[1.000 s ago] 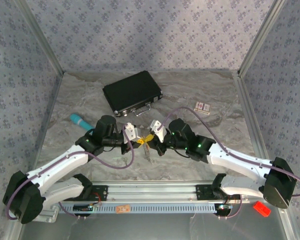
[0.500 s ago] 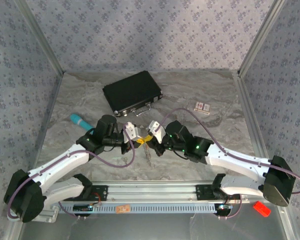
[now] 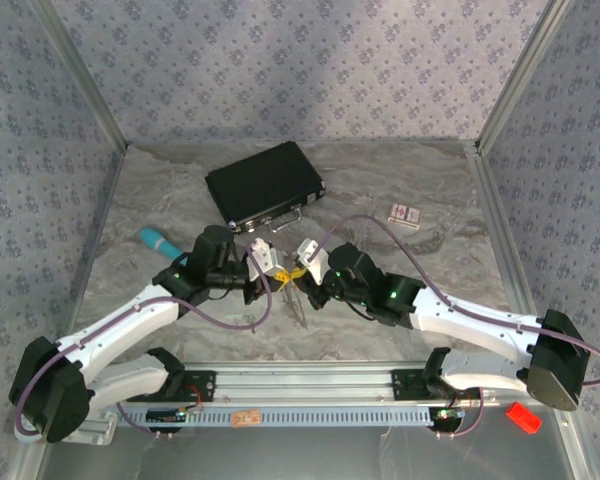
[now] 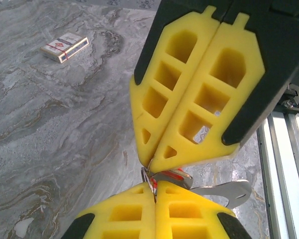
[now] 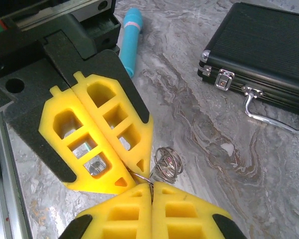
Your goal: Put the keys on the keyring
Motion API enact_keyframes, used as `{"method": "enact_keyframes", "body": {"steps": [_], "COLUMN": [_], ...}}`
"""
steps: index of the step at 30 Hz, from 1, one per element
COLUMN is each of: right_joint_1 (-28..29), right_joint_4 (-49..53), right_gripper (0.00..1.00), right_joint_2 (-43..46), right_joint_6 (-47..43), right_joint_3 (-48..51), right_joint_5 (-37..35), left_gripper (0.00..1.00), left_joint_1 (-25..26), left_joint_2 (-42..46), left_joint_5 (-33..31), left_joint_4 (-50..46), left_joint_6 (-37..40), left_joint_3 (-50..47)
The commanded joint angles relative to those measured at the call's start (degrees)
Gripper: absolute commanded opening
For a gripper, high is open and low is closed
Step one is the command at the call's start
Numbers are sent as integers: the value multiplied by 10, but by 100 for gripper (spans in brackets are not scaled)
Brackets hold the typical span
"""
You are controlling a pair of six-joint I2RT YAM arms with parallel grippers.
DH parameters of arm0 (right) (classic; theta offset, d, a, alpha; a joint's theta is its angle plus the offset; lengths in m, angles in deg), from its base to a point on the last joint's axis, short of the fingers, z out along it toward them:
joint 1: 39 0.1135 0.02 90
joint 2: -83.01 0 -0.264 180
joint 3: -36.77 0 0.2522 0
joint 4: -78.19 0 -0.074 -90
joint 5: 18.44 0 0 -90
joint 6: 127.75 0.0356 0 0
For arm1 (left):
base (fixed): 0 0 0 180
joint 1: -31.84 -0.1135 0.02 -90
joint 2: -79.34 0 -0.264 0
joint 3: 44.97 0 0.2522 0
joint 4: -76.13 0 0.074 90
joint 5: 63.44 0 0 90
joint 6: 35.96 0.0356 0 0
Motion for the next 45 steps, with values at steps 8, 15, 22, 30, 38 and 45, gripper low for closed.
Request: {"method": "enact_keyframes", "body": {"steps": [8,15,22,30,38,45], "right_joint_1": [-11,-8,-9,-28,-89,-87], "right_joint_4": [-56,-62,-61,16,92,71], "right_gripper": [0,0,1,47,50,45], "right_joint_2": [1,3,-1,32,89,74], "right_joint_6": [108,128,137,105,-132,-271], "right_joint_3": [10,25,22,23,35,28], "right_joint_5": [-75,-97,-68,-45,155,202], "left_gripper": [0,0,0,0,0,0], "left_joint_1": [16,18,23,48,49,49], "left_joint_2": [15,19,30,54,92,109], "left_joint_5": [-20,-38,-54,-114,-89,-70], "left_joint_4": [24,43,87,103,154,155], "left_joint_6": [-31,-47,-52,11,68,76], "left_joint_3": [7,1,-18,-39,-83,-94]}}
